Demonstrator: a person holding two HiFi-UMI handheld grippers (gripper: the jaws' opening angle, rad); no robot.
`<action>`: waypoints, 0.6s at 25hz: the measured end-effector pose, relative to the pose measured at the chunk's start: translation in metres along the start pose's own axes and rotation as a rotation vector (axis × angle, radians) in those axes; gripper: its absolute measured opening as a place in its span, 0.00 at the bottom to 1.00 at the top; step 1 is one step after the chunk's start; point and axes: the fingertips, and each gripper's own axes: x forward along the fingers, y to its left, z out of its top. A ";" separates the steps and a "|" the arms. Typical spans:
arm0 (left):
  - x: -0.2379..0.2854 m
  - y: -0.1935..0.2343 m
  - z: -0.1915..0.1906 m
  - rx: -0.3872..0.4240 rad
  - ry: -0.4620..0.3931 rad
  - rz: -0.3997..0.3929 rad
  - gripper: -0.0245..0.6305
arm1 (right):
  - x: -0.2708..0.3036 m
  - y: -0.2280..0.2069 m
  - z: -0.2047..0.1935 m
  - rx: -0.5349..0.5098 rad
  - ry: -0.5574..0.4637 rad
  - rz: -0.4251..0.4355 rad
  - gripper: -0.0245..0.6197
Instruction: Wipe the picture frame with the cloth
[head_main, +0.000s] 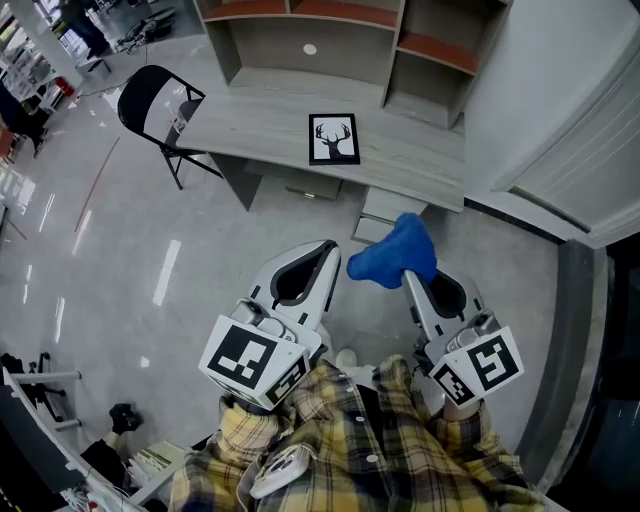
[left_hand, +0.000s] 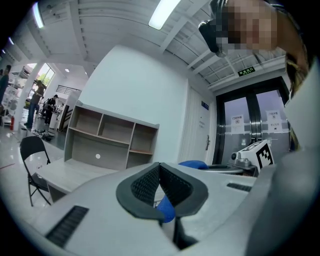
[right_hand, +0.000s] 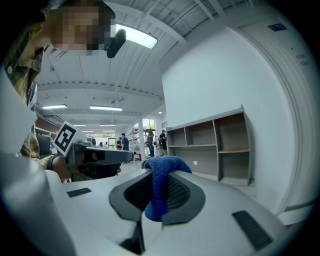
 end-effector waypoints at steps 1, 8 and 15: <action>0.005 0.011 0.004 0.002 -0.002 -0.001 0.05 | 0.011 -0.003 0.002 -0.003 0.000 -0.002 0.10; 0.042 0.097 0.035 0.018 0.002 -0.021 0.05 | 0.105 -0.028 0.026 -0.018 -0.011 -0.029 0.10; 0.066 0.169 0.041 0.018 0.036 -0.052 0.05 | 0.176 -0.042 0.029 0.008 -0.016 -0.085 0.10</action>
